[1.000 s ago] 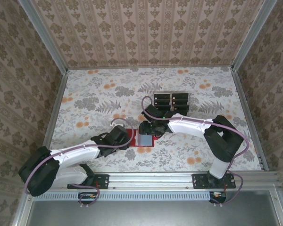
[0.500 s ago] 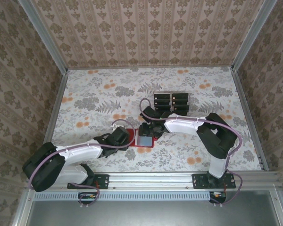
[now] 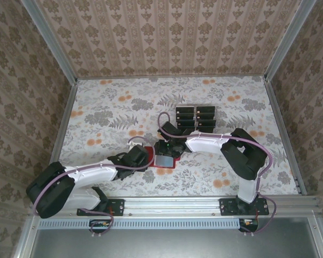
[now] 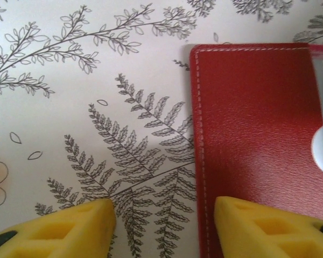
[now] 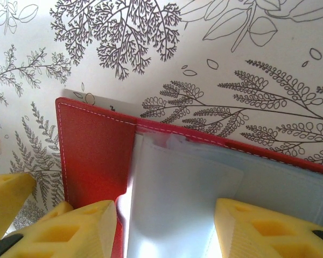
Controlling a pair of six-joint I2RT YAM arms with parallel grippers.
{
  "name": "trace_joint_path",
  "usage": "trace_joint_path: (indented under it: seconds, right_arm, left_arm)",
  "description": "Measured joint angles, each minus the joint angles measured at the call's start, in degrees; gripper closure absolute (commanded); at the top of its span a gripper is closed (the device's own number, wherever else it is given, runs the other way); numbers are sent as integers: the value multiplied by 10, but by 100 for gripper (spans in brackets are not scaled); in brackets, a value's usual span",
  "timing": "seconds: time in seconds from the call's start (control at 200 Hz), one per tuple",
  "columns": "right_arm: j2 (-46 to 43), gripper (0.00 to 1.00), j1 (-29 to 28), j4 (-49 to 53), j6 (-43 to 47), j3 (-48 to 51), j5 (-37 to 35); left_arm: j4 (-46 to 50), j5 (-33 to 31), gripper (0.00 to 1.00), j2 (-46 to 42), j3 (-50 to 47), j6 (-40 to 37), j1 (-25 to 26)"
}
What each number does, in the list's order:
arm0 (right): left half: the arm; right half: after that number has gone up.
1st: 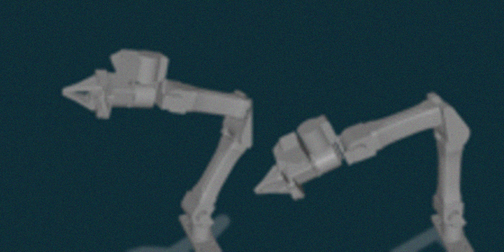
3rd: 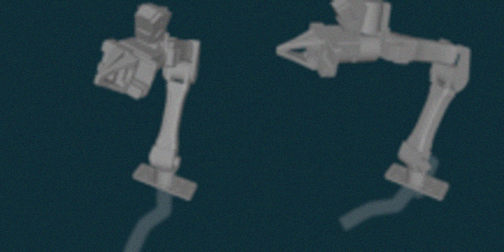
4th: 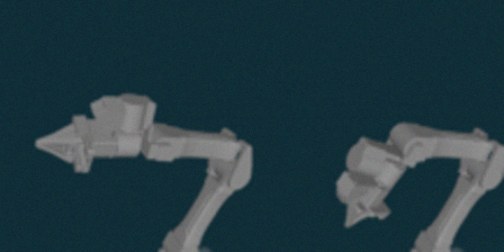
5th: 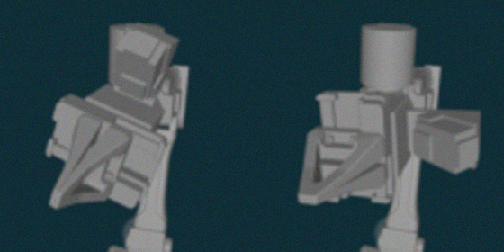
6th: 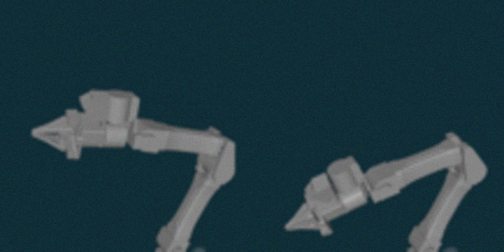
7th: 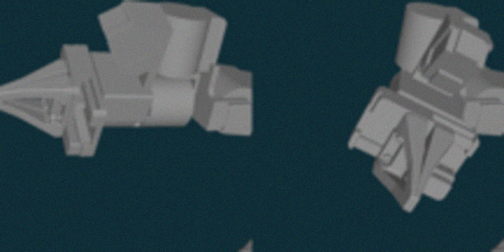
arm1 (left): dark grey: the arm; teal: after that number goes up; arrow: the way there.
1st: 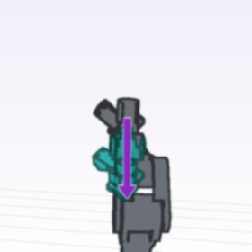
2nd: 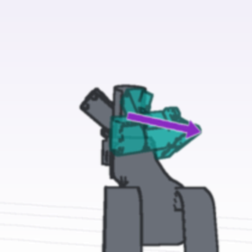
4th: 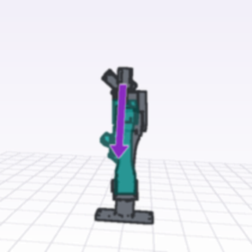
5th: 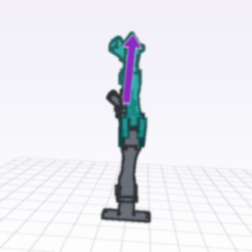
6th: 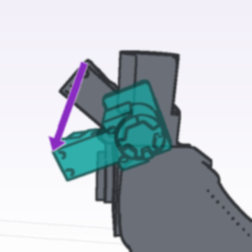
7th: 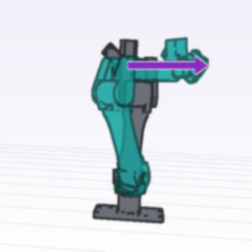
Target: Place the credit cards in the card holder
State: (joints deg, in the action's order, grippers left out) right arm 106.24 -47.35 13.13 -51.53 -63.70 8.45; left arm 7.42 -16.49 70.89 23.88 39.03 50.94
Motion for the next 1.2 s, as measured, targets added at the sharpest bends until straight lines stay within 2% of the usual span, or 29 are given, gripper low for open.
trace_joint_path:
  seconds: [0.14,0.355,0.46,0.65,0.915,1.2]
  right_arm:
    - [0,48,0,-8,-11,2,0]
    - [0,47,-1,-16,-25,5,0]
    - [0,47,-1,-20,-29,6,1]
    - [4,45,-2,-29,-34,6,3]
    - [7,42,-2,-38,-43,6,8]
    - [7,42,-2,-40,-45,7,9]
  left_arm:
    - [6,8,34,-56,-16,-11,0]
    - [7,33,32,-173,-27,-26,0]
    - [6,46,31,-194,-29,-29,5]
    - [-15,63,29,-160,-31,-36,31]
    - [-50,55,30,-79,-24,-45,76]
    - [-93,38,30,-27,2,-49,88]
